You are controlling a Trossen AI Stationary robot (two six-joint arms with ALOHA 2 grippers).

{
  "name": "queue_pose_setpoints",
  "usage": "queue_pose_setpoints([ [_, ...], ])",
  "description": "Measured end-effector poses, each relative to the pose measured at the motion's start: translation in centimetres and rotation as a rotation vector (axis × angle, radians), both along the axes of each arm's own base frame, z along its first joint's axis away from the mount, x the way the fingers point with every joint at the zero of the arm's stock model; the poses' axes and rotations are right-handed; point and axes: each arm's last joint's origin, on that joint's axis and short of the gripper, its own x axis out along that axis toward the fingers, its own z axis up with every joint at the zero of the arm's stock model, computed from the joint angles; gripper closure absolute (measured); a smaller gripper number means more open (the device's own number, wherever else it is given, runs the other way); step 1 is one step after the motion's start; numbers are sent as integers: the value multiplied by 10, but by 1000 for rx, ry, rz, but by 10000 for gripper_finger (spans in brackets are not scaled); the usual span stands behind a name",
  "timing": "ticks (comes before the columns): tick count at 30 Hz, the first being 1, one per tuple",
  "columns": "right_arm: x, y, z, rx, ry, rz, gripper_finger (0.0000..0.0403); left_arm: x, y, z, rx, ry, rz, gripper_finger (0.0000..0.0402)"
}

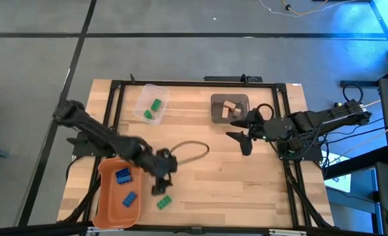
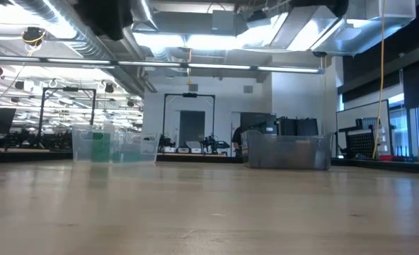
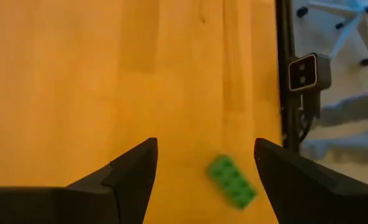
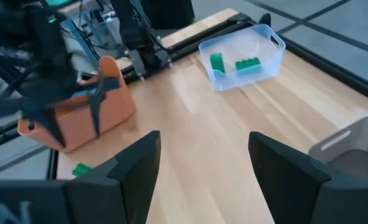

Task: Sort & place blocks by color
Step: Put the green game piece into the transparent bin

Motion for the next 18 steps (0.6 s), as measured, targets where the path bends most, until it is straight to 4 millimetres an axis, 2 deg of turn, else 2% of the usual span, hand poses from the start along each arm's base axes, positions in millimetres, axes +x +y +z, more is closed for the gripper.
queue_pose_setpoints([
  [5, -1, 0, -3, -11, 31, 1, 159, 25, -40, -25, -122, 142, 164, 143],
  [9, -2, -1, -3, -17, 37, 3, 159, 39, -62, -41, -171, 275, 301, 143],
  [15, -2, -1, -3, -42, 45, 15, 159, 36, -82, -70, -72, 516, 461, 143],
  [18, -2, -1, -4, -46, 52, 16, 159, 37, -89, -82, -77, 560, 468, 143],
])
